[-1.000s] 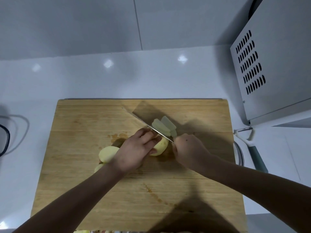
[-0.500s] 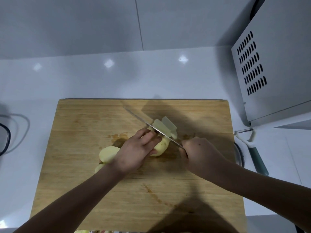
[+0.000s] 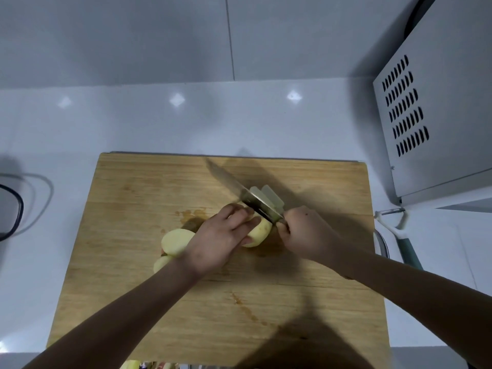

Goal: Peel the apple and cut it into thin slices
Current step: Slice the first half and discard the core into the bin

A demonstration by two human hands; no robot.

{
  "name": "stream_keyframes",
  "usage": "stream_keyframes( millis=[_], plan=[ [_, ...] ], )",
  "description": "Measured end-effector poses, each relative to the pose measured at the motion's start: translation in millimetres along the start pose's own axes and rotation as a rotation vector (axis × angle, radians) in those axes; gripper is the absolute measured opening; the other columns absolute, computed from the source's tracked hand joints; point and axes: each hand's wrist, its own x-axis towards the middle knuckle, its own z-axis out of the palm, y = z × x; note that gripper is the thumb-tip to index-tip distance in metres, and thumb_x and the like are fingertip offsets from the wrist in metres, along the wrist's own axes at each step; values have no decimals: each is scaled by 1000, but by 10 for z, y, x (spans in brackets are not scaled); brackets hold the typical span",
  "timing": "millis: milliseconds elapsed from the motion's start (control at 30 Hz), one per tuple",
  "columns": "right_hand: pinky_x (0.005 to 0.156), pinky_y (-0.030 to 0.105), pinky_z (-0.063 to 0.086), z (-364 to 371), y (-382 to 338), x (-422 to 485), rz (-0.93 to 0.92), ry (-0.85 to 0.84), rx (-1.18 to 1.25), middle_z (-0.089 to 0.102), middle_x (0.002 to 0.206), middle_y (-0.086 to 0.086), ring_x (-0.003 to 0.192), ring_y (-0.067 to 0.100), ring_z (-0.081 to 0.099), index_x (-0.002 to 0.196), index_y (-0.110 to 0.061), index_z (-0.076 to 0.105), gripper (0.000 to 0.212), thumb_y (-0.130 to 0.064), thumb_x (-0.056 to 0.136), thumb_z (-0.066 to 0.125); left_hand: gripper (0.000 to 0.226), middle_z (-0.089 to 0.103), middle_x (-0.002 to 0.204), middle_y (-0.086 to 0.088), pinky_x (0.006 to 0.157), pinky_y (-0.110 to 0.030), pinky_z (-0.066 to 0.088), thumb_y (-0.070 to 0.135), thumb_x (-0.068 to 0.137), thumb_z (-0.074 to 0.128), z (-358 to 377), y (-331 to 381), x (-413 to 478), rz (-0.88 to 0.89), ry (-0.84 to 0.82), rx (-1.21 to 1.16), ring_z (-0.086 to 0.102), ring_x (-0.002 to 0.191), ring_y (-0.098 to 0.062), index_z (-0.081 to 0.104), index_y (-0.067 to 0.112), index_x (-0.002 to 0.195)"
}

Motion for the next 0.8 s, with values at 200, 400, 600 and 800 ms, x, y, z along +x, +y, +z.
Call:
stream_keyframes(
  millis=[200,400,600,800],
  plan=[
    [38,17,39,-210,26,-92,79,-57,224,53,61,-4,45,4,51,73,-21,49,23,-24,95,46,39,64,117,-9,84,-33,53,29,89,47,8,24,-28,-4,7,16,46,112,-22,65,10,118],
    [48,25,31,-211,-95,-410,-5,-5,-72,41,61,-8,54,10,42,66,-24,40,29,-28,95,40,39,64,116,-9,81,-34,56,29,87,48,7,21,-2,-8,13,-16,47,111,-22,66,8,114],
    [46,19,24,-187,-98,-436,-1,-26,-133,35,61,-10,53,7,37,63,-25,33,33,-25,94,42,38,65,115,-6,83,-33,55,28,86,49,13,15,6,12,27,-15,47,112,-21,67,8,113],
    [44,19,25,-161,-145,-282,17,-71,-159,36,61,-6,59,16,43,59,-24,27,39,-19,94,44,39,65,117,-7,86,-31,52,28,87,49,10,5,-5,15,35,-5,47,112,-22,67,9,115]
  ],
)
